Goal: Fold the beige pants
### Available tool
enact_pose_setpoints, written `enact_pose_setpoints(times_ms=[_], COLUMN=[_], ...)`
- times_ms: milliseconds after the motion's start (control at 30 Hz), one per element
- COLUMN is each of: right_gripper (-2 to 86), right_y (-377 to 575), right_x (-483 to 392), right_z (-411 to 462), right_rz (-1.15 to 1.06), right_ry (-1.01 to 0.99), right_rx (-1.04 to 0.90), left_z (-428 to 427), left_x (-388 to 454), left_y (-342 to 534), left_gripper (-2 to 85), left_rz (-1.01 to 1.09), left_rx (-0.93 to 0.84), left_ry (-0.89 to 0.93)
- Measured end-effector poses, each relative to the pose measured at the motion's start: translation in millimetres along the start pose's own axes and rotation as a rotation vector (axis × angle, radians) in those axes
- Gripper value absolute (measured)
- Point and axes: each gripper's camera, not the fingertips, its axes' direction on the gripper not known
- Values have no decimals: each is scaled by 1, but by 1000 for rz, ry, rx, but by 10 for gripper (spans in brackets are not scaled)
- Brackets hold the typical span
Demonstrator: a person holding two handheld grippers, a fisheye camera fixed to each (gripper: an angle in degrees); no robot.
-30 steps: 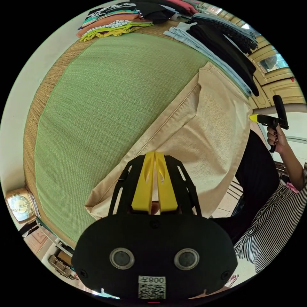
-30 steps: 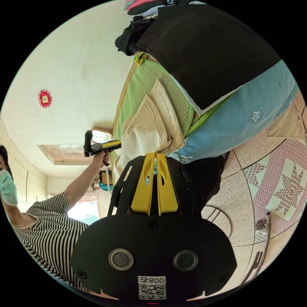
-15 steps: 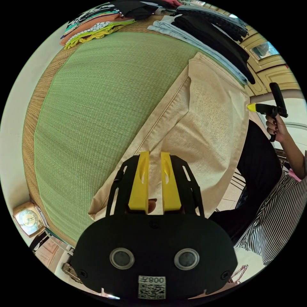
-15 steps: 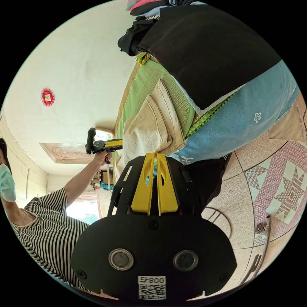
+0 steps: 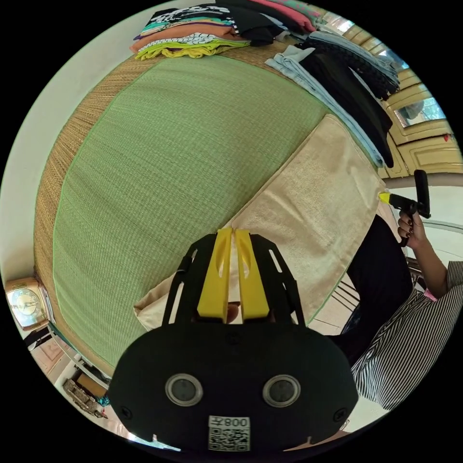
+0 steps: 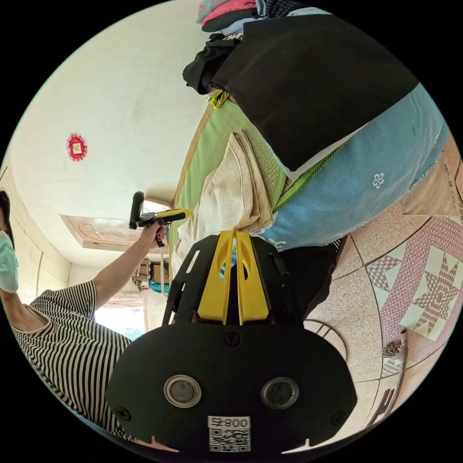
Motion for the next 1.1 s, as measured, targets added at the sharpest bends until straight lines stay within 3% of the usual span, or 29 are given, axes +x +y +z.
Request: enact_pose_setpoints(times_ms=[200, 400, 633, 767, 1100], right_gripper=[6, 7, 6, 6, 7], right_y=[3, 10, 22, 28, 48], right_x=[6, -1, -5, -4, -21], right_z=[5, 12, 24, 33, 43], right_rz=[-9, -48, -96, -126, -226], right_ry=[-2, 51, 105, 136, 180], right_rx=[-7, -7, -14, -31, -17], left_z=[-1, 22, 55, 65, 28], left_x=[33, 108, 139, 140, 141], left_y=[-21, -83, -137, -138, -109], left_gripper=[45, 66, 61, 45, 17], left_rz=[54, 256, 303, 319, 296], left_rx=[178, 196, 132, 102, 224], left_ry=[102, 124, 125, 138, 174])
